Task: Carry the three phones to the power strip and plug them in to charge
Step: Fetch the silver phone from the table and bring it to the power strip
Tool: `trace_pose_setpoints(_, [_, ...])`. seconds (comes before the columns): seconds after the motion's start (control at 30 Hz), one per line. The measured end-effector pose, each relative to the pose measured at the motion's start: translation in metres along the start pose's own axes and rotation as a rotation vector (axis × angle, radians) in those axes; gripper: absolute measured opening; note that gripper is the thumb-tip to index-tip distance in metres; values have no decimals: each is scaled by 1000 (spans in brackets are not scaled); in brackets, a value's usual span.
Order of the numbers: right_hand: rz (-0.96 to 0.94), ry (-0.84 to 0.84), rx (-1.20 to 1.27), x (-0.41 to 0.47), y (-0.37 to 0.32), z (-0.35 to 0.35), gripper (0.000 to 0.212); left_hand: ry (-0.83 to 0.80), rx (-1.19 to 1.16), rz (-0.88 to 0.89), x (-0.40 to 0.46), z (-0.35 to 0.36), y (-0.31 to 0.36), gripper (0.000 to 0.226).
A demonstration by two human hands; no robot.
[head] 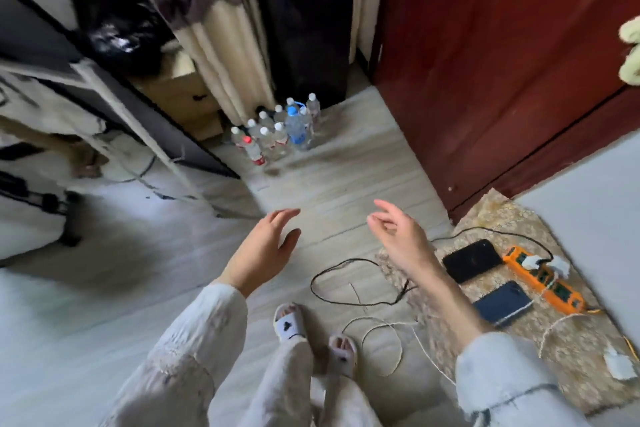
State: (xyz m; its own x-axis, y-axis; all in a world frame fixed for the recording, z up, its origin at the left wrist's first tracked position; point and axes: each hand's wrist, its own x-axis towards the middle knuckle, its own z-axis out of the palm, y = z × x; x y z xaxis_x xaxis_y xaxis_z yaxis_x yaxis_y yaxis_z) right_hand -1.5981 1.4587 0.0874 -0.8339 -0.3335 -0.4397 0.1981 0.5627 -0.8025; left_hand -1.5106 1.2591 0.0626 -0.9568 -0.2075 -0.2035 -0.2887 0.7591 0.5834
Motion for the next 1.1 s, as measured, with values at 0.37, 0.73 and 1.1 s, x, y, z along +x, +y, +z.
trace_pose_setpoints(0.37, [-511, -419, -282, -11, -224, 244, 34, 620, -142, -355, -156, -196, -168, 35])
trace_pose_setpoints(0.73, [-940, -859, -377, -118, -412, 568, 34, 1012, -93, -706, -360, -364, -363, 34])
trace_pose_setpoints(1.1, [-1224, -1120, -332, -219, -534, 822, 32, 1288, 2, -977, -512, -485, -506, 35])
